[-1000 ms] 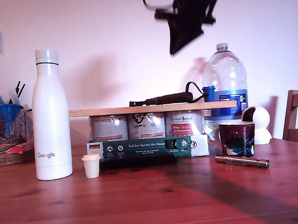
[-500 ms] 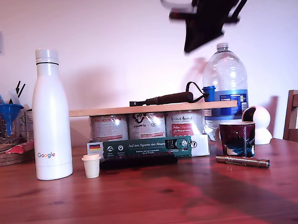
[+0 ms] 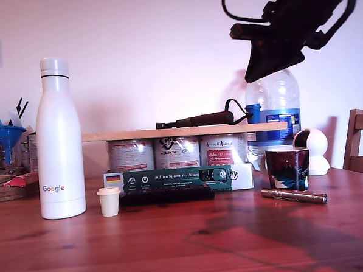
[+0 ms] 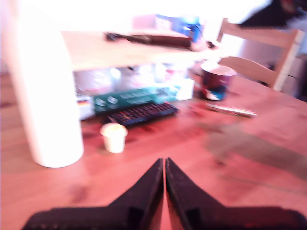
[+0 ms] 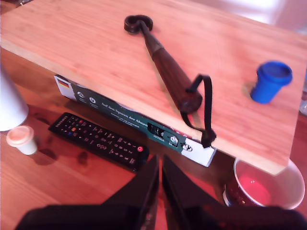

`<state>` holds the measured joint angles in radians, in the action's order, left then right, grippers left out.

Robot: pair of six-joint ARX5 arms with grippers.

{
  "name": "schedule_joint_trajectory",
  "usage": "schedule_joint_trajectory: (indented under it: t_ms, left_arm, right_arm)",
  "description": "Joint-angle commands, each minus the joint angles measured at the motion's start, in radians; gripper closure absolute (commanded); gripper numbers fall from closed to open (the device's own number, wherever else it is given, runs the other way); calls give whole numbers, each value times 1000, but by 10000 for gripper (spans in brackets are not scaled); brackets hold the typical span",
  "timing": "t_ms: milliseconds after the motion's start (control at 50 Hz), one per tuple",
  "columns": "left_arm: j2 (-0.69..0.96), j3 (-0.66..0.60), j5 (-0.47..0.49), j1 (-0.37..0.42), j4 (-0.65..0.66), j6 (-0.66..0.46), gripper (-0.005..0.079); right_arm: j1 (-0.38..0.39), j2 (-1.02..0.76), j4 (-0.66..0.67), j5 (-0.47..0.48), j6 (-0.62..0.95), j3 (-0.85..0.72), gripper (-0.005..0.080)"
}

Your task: Pick up the bottle opener and place it on the shelf at the back

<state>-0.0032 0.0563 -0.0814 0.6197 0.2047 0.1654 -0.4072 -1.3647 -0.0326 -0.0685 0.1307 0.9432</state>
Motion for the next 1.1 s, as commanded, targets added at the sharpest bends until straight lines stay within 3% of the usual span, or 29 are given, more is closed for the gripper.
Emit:
schedule_joint_trajectory:
  t_ms: [0,260,460,700,820,1080]
  left_arm:
    - [-9,-14,-5,-29,-12,-7,766]
    - [-9,-17,-10,-150,-59,15,766]
    - [-9,-17,-104,-217,-64,10,766]
    - [-10,-17,-111,-225,-56,11,766]
    - [-9,-17,-111,-225,-16,11,766]
    - [-9,-17,-111,-225,90,11,766]
  right_arm:
    - [-3,50,47,-10,-10,-54,765]
    - [-2,163,175,-7,-70,-229,765]
    - [5,267,249,20,-102,-349,765]
    - [84,393,302,32,-132,-479,765]
    - [130,448,302,-11,-131,-522,765]
    - [141,561,302,-64,-130,-591,765]
